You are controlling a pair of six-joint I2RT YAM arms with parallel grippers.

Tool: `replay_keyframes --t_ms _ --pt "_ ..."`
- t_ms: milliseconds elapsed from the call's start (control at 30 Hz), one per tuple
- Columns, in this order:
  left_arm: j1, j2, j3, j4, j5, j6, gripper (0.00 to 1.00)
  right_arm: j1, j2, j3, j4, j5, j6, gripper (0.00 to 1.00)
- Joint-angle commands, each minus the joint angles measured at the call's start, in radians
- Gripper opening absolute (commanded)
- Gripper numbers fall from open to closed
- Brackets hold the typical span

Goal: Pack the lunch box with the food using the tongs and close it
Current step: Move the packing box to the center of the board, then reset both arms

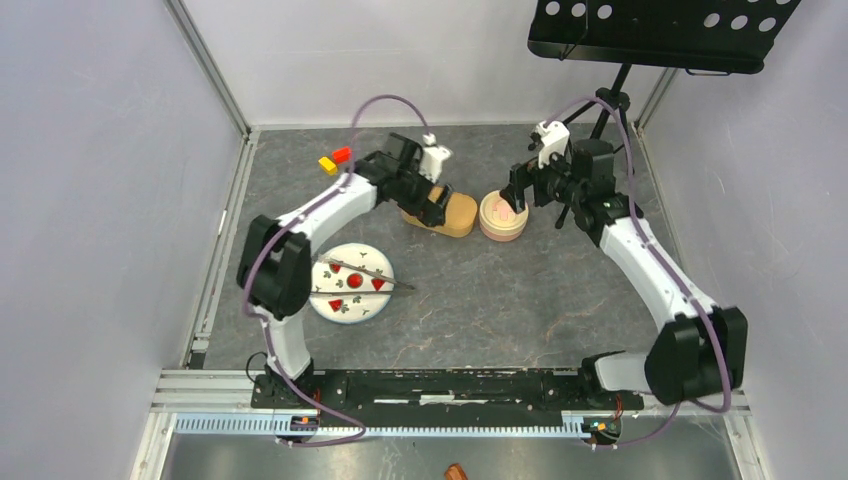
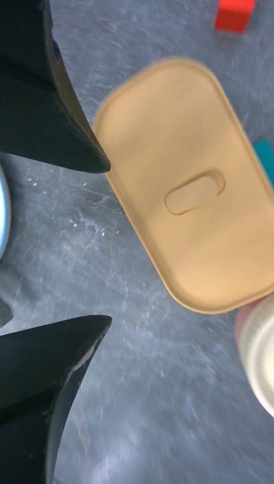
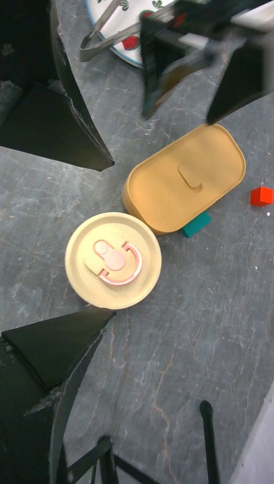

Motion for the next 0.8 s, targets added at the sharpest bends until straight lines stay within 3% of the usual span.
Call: replay_keyframes --t_ms 0,100,300,400,567,767 --pt "0.159 -0.161 0.085 -0.036 0.231 -0.249 1.00 -0.010 -0.145 -0.074 0.038 0.021 -0.091 0.98" --pt "0.288 -0.197 0.102 -0.092 0.290 -0.342 1.00 -0.020 -0.230 -0.133 0.031 0.058 -0.105 0.98" --pt "0.426 -0.275 0.066 -0.275 0.016 -0.295 1.00 -0.056 -0.372 -0.276 -0.001 0.142 -0.107 0.98" --pt "0.431 -0.349 -0.039 -0.277 -0.113 -0.218 1.00 -0.086 -0.421 -0.358 -0.015 0.160 -0.107 0.98" --pt "0.432 -0.488 -0.246 -0.173 -0.175 -0.198 1.00 -0.144 -0.495 -0.482 -0.016 0.168 -0.116 0.98" --pt "0.432 -0.540 -0.296 -0.155 -0.242 -0.185 1.00 -0.162 -0.508 -0.499 -0.002 0.150 -0.107 0.98"
